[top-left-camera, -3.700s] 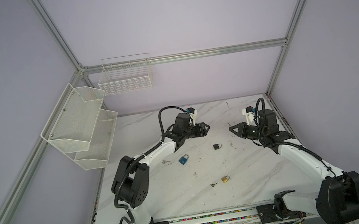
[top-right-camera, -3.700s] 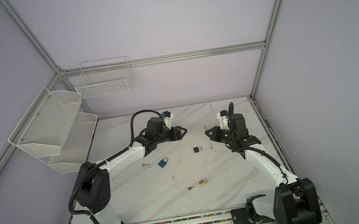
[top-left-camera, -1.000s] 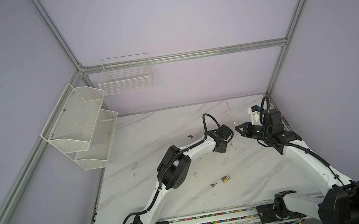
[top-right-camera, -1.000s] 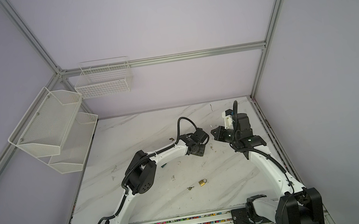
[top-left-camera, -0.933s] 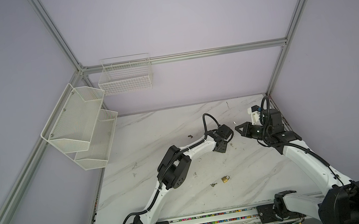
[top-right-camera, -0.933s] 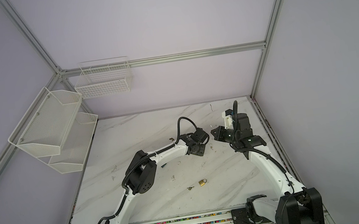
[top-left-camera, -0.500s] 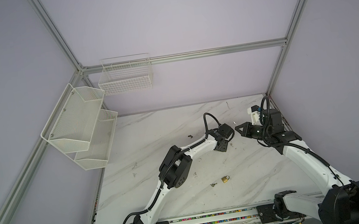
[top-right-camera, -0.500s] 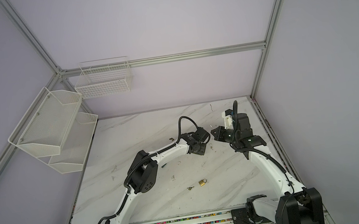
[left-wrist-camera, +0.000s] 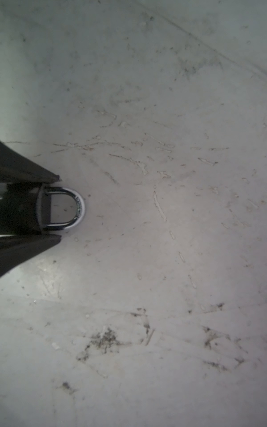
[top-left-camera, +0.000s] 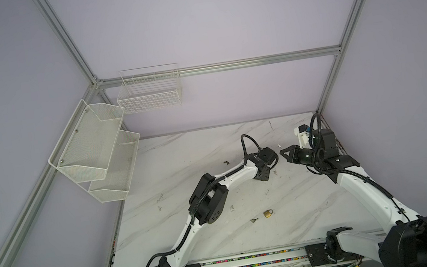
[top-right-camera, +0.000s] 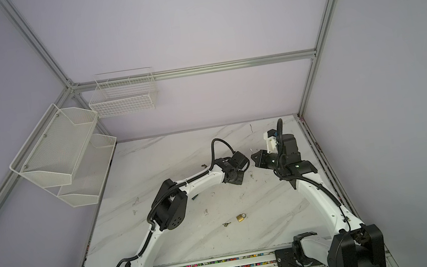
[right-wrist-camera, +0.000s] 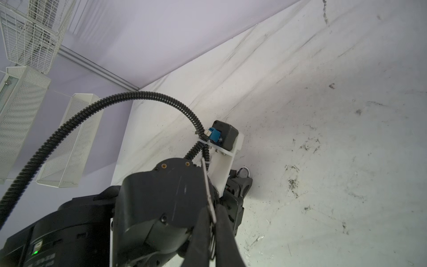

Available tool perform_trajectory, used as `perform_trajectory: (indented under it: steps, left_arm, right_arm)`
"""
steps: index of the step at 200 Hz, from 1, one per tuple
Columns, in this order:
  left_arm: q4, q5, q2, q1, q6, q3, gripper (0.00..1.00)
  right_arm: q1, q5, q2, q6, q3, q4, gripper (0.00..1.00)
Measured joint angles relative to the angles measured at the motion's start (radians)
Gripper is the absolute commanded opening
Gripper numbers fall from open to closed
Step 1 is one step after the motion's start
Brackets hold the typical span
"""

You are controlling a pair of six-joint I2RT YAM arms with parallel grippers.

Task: Unlock with the key
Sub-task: 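Lift the black padlock with the left gripper toward the right gripper's key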

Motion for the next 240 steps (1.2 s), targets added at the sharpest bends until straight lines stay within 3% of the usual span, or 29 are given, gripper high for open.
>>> perform_trajectory:
  steps: [51,89,119,158,211,240]
  left_arm:
    - [-0.059,0.026,-0.050,0.062,-0.142,-0.010,0.13]
    - [-0.005,0.065,-0.283,0.135,-0.304,-0.190,0.07]
    - [0.136,0.122,-0.518,0.196,-0.472,-0.428,0.04]
    - [0.277,0.167,-0.679,0.233,-0.676,-0.647,0.02]
    - [0.369,0.181,-0.766,0.234,-0.834,-0.755,0.00]
    - [0.385,0.172,-0.808,0.236,-0.881,-0.794,0.00]
  right_arm:
    - [0.000,0.048,0.000,-0.062,0.040,-0.042,0.00]
    - [0.048,0.110,0.014,-0.080,0.052,-0.072,0.00]
    - [0.190,0.180,0.058,-0.073,0.064,-0.059,0.00]
    - [0.357,0.219,0.122,-0.016,0.061,0.017,0.00]
    - [0.554,0.282,0.217,0.090,0.042,0.163,0.00]
    - [0.595,0.311,0.259,0.132,0.040,0.218,0.00]
